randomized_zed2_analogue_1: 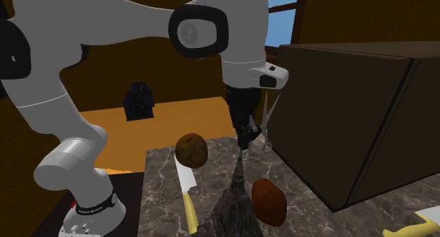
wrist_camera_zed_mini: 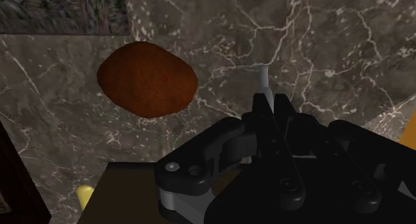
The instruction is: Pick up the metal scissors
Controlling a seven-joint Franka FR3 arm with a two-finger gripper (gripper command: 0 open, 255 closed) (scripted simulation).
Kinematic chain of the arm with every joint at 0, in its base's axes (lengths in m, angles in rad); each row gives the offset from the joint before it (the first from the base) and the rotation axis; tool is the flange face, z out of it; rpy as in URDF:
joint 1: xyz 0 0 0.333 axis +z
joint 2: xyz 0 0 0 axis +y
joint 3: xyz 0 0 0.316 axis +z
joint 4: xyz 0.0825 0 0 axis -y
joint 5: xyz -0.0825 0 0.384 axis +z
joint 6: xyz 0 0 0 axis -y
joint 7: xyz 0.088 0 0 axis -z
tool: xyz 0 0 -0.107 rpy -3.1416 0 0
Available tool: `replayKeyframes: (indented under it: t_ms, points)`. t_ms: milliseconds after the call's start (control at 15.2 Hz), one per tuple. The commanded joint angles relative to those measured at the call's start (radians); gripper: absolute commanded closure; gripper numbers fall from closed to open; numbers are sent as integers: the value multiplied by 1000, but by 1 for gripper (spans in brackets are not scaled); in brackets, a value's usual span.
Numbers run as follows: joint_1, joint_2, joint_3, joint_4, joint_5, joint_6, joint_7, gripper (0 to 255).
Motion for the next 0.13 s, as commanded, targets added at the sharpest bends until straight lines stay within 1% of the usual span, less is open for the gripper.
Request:
replayKeyframes:
  t_ms: [0,66]
  points:
    - [0,0,0,18,0,-19,0,255]
    - [0,0,0,18,0,-19,0,255]
